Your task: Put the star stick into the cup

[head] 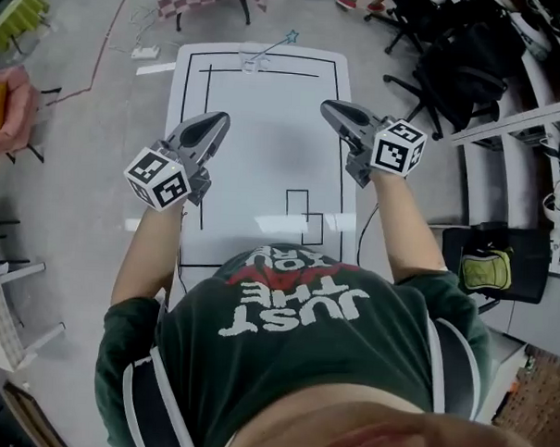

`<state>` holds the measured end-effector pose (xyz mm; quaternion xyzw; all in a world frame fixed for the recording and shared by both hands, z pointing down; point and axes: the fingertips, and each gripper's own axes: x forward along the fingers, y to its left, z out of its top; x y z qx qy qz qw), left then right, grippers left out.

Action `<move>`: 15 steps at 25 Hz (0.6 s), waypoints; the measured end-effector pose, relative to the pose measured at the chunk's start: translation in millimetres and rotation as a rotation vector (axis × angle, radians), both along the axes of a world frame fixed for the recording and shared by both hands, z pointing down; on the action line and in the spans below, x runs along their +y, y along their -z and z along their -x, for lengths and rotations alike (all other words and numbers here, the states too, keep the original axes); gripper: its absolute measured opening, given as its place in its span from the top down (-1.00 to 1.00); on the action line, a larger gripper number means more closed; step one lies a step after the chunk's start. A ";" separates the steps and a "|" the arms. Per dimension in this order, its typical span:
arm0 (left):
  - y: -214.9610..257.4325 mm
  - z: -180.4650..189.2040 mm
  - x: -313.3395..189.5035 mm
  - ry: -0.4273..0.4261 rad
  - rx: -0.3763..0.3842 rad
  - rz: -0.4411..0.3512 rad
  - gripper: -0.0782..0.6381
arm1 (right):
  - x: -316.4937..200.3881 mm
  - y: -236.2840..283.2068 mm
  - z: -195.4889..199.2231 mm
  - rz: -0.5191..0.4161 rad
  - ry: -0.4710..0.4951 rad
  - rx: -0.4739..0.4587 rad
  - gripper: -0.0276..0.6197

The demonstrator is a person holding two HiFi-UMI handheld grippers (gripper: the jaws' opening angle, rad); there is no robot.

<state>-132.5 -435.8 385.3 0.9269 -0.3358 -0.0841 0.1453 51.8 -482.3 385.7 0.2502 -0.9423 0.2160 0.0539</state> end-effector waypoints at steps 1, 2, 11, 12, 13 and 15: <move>4.8 2.0 6.8 -0.009 0.005 -0.008 0.75 | 7.4 7.2 -1.3 -0.009 -0.011 -0.010 0.78; 8.5 4.2 13.8 -0.018 0.012 -0.013 0.75 | 15.0 14.5 -2.2 -0.018 -0.023 -0.021 0.79; 30.0 -8.2 75.9 -0.027 0.008 -0.009 0.75 | 90.9 56.7 -38.0 -0.088 -0.068 -0.046 0.81; 35.0 -15.6 83.5 -0.006 0.007 -0.015 0.75 | 99.1 58.6 -45.8 -0.095 -0.056 -0.049 0.81; 40.3 -24.2 92.5 0.016 0.010 -0.020 0.75 | 107.9 59.5 -53.9 -0.099 -0.042 -0.051 0.81; 49.4 -43.8 114.0 0.060 0.018 -0.026 0.75 | 127.4 58.9 -70.4 -0.104 -0.006 -0.044 0.81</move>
